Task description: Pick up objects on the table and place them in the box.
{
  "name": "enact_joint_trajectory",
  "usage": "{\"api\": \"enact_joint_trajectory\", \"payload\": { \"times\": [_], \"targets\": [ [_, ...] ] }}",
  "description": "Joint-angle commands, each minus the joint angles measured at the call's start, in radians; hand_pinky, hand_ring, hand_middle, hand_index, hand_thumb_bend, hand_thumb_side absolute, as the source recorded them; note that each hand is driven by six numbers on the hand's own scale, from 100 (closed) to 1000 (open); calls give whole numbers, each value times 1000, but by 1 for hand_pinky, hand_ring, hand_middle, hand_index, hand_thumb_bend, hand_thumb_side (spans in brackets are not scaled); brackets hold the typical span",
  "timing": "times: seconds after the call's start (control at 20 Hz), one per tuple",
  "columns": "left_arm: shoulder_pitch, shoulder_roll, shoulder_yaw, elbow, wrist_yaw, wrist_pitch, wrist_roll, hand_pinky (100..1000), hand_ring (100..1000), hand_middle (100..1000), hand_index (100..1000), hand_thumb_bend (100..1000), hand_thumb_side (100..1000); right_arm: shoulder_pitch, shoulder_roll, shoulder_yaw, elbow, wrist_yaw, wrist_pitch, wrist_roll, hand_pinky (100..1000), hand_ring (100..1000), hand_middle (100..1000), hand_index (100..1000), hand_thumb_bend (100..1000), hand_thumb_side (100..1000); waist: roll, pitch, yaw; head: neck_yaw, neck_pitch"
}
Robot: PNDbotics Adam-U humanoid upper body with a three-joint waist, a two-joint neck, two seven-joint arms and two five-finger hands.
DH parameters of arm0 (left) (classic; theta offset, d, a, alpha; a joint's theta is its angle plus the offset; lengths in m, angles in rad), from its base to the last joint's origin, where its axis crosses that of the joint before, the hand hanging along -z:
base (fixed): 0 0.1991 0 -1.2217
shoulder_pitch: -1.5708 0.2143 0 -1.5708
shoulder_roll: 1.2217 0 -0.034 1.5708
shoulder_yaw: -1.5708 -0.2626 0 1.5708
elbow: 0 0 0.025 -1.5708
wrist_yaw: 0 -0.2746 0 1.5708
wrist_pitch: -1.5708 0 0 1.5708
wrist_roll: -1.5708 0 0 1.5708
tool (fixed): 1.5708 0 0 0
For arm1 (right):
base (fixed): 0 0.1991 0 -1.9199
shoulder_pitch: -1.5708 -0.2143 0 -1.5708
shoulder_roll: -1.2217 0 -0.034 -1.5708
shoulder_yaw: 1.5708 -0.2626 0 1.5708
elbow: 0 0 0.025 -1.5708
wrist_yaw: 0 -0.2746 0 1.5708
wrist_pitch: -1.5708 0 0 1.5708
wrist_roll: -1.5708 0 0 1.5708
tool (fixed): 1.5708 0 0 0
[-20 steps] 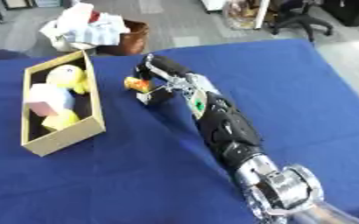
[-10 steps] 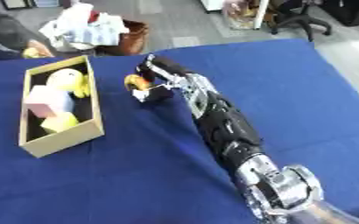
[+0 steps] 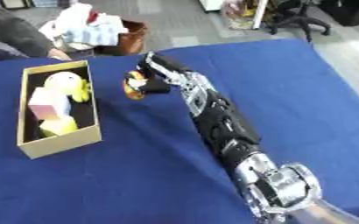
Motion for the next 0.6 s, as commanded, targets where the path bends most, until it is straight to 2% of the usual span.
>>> {"api": "enact_joint_trajectory", "payload": {
  "times": [0.05, 0.4, 0.45, 0.55, 0.6],
  "targets": [
    [-8, 13, 3, -17, 5, -2, -2, 639, 662, 631, 796, 100, 807, -44, 0, 10, -42, -21, -22, 10, 501, 465, 179, 370, 100, 524, 2, -22, 1, -5, -12],
    [-10, 11, -2, -17, 9, -1, -7, 639, 662, 631, 796, 100, 806, -87, 84, 35, -73, -28, -55, 52, 506, 467, 184, 374, 100, 427, 2, -24, 14, -19, -12],
    [-11, 10, -4, -17, 10, -1, -8, 639, 662, 631, 796, 100, 806, -92, 99, 39, -76, -23, -59, 59, 508, 469, 187, 377, 100, 381, 2, -25, 17, -23, -12],
    [-13, 9, -6, -17, 11, 0, -10, 639, 662, 631, 796, 100, 806, -96, 131, 50, -80, -4, -70, 77, 523, 484, 209, 404, 100, 200, 2, -25, 22, -28, -12],
    [-14, 9, -7, -16, 11, 0, -11, 639, 662, 631, 796, 100, 805, -96, 144, 55, -81, 12, -78, 87, 536, 499, 235, 433, 100, 199, 2, -25, 24, -30, -12]
  ]
}}
